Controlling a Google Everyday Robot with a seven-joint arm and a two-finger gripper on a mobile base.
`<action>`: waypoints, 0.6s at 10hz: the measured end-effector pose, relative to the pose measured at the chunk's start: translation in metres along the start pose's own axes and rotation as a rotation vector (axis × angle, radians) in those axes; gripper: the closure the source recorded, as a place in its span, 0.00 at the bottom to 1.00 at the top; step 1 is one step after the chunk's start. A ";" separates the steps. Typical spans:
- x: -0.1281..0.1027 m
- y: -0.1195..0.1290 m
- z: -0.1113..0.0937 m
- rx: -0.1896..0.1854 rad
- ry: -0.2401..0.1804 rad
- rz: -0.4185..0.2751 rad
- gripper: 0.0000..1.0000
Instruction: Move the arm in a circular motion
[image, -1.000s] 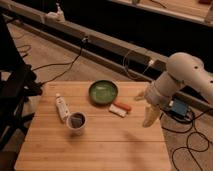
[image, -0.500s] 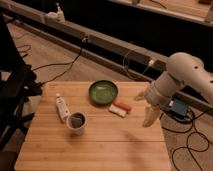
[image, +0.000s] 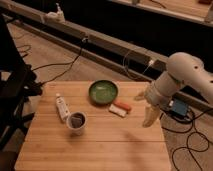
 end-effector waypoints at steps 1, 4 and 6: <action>0.000 0.000 0.000 0.000 -0.001 0.000 0.20; 0.000 0.000 0.000 0.000 0.000 0.000 0.30; 0.000 0.000 0.000 0.000 -0.001 0.000 0.51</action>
